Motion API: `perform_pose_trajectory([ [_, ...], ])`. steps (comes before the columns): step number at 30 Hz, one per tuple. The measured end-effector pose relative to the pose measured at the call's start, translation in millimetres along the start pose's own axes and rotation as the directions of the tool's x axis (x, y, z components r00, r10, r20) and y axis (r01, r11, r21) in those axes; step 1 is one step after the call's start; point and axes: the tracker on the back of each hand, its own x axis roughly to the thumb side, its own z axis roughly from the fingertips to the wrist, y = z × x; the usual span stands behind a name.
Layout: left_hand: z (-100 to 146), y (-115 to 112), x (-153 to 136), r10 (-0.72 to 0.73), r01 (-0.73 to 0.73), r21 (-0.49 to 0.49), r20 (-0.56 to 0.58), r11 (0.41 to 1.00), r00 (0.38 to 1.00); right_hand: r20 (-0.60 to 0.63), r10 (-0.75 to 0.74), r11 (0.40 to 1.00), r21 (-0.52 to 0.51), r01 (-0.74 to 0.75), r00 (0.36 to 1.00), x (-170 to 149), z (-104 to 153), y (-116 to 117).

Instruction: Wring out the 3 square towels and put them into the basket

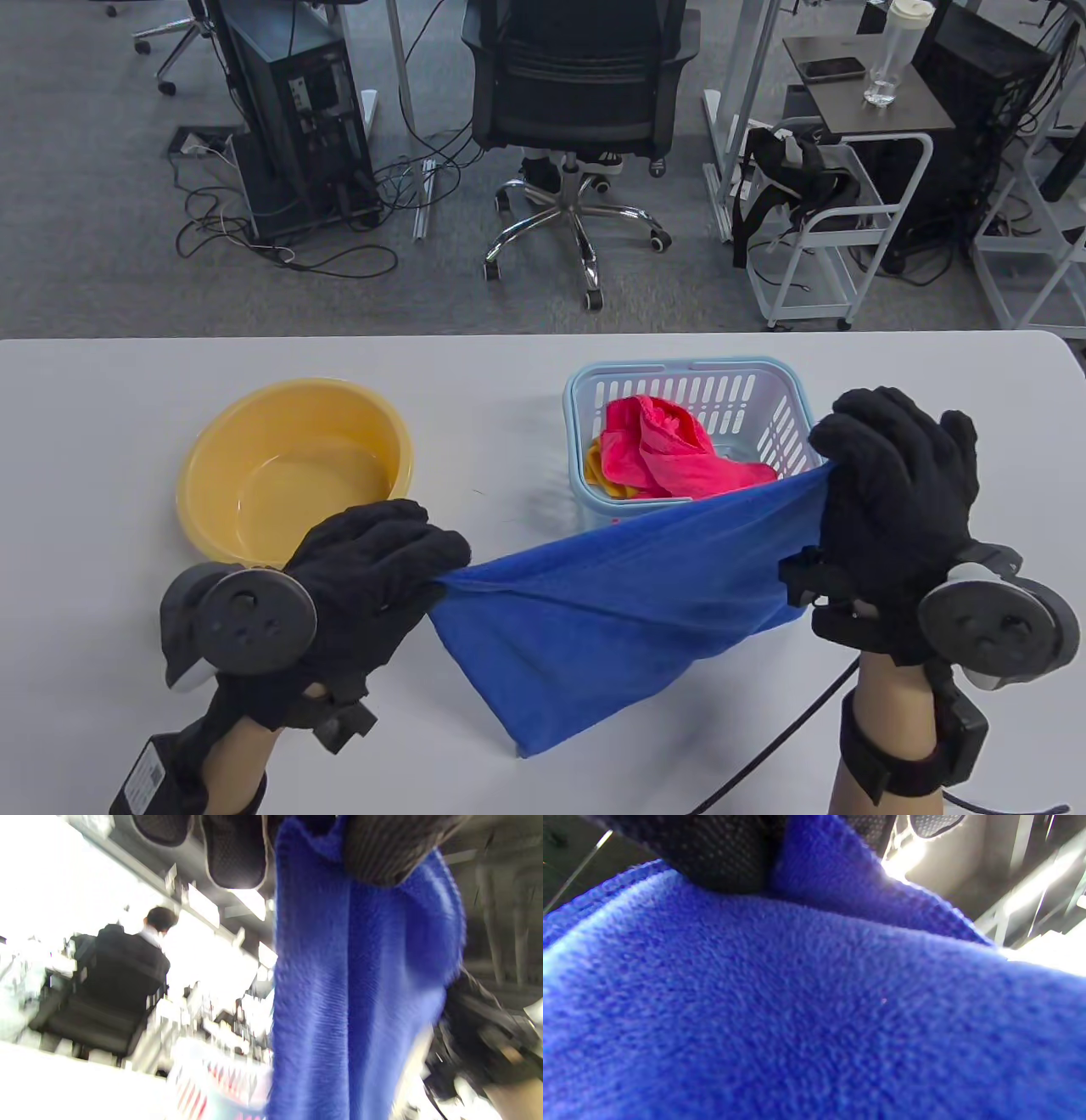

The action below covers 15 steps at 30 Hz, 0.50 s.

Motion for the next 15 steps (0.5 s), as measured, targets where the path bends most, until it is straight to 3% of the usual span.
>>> perform_pose_trajectory([
  [1,1.7,0.4,-0.3,0.002,-0.003,0.092,0.018,0.996,1.000,0.033,-0.085,0.996,0.023,0.085,0.996,1.3,-0.9,4.4],
  [3,3.6,-0.4,-1.3,0.046,-0.051,0.153,0.037,0.987,0.998,0.047,-0.283,0.958,0.056,0.280,0.958,3.2,0.4,17.7],
  [4,3.8,-1.9,-1.7,0.099,-0.107,0.149,0.060,0.983,0.993,0.052,-0.438,0.896,0.101,0.432,0.897,5.6,0.2,30.0],
  [6,4.6,-5.9,-1.8,0.207,-0.219,0.172,0.086,0.960,0.975,-0.077,-0.637,0.749,0.175,0.640,0.767,12.7,5.8,54.9],
  [7,4.6,-9.6,-1.9,0.276,-0.291,0.192,0.102,0.937,0.956,-0.129,-0.731,0.636,0.229,0.737,0.670,20.2,9.5,72.1],
  [8,4.7,-15.3,-1.3,0.348,-0.365,0.194,0.117,0.911,0.930,-0.191,-0.768,0.558,0.269,0.785,0.611,28.1,14.4,88.5],
  [10,5.2,-28.4,-0.2,0.453,-0.467,0.176,0.113,0.867,0.884,-0.253,-0.785,0.473,0.346,0.811,0.566,44.6,25.3,113.1],
  [15,4.2,-67.2,1.9,0.639,-0.638,0.062,0.013,0.767,0.769,-0.197,-0.757,0.501,0.436,0.747,0.623,83.7,54.7,147.8],
])
